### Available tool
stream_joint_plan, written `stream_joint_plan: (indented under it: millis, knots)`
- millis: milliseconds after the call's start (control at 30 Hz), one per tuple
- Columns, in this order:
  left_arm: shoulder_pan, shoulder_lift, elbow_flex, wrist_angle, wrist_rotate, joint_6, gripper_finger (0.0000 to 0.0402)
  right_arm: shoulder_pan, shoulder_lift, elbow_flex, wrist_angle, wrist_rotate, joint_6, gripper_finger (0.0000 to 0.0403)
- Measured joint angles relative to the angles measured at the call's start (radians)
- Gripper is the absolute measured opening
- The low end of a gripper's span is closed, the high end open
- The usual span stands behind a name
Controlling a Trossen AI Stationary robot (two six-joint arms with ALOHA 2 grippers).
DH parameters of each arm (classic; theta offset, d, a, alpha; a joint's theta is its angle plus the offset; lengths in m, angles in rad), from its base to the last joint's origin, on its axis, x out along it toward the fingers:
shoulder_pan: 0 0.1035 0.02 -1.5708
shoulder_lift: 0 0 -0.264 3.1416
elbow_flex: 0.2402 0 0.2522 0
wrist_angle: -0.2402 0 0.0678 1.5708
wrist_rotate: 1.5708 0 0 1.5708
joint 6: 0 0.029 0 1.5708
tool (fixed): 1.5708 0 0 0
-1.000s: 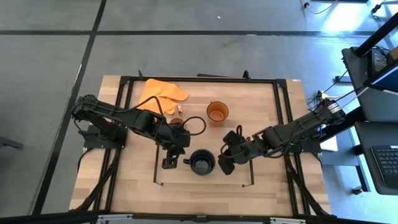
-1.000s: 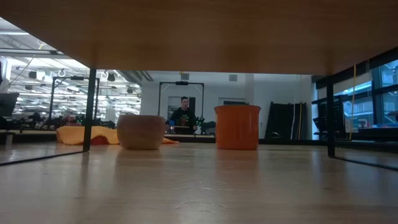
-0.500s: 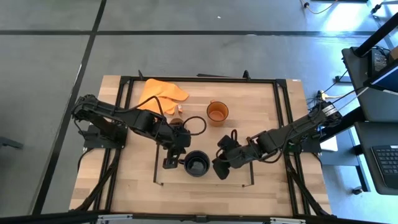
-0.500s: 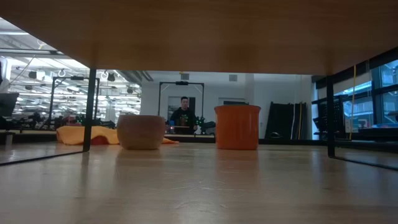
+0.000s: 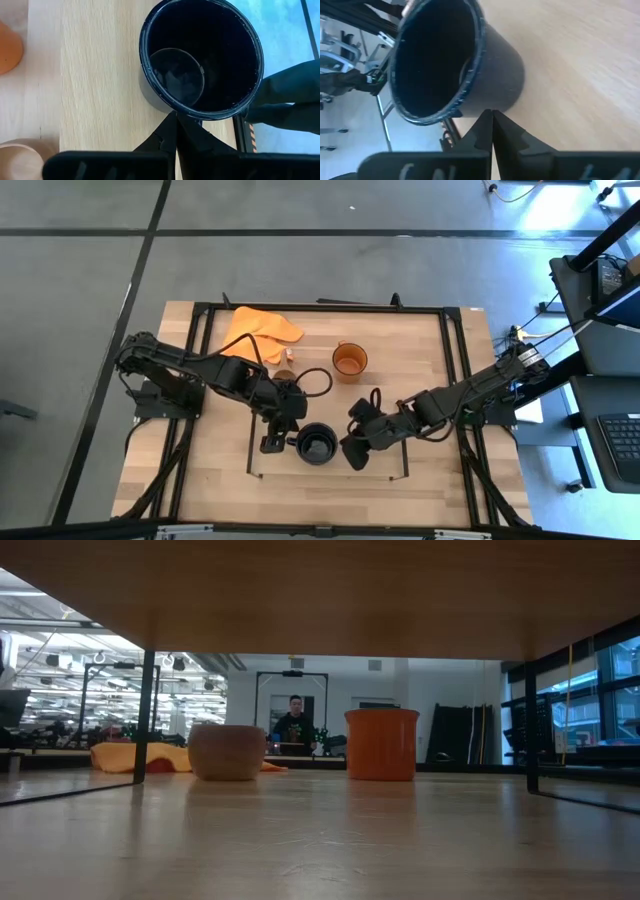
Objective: Stack small to large cups/mugs on shelf
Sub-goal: Put the dark blue mug on the shelf
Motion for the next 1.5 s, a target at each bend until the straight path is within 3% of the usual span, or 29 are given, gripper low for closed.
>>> stream_joint_plan:
  millis: [500,733,867,1033,1267,1500]
  knots:
    - [0.051,0.007,0.0,0.047,0.007,0.053,0.0005,0.005,0.0,0.0,0.108,0.01,0.007,0.0012]
    - [0.087,0.007,0.0,0.029,0.009,0.084,0.0005,0.012,0.0,0.0,0.056,0.009,0.006,0.0012]
    - [0.096,0.003,0.0,-0.079,-0.008,0.054,0.0006,0.01,0.0,0.0,-0.024,0.009,0.001,0.0012]
    - [0.028,-0.032,0.0,-0.203,-0.104,-0.051,0.0002,-0.016,0.0,0.0,-0.03,0.006,-0.059,0.0012]
    - [-0.121,-0.077,0.0,-0.174,-0.16,-0.294,0.0001,-0.098,0.0,0.0,-0.043,0.007,-0.155,0.0012]
    - [-0.201,-0.022,-0.001,-0.088,-0.181,-0.397,0.0001,-0.193,0.0,0.0,-0.017,-0.023,-0.257,0.0012]
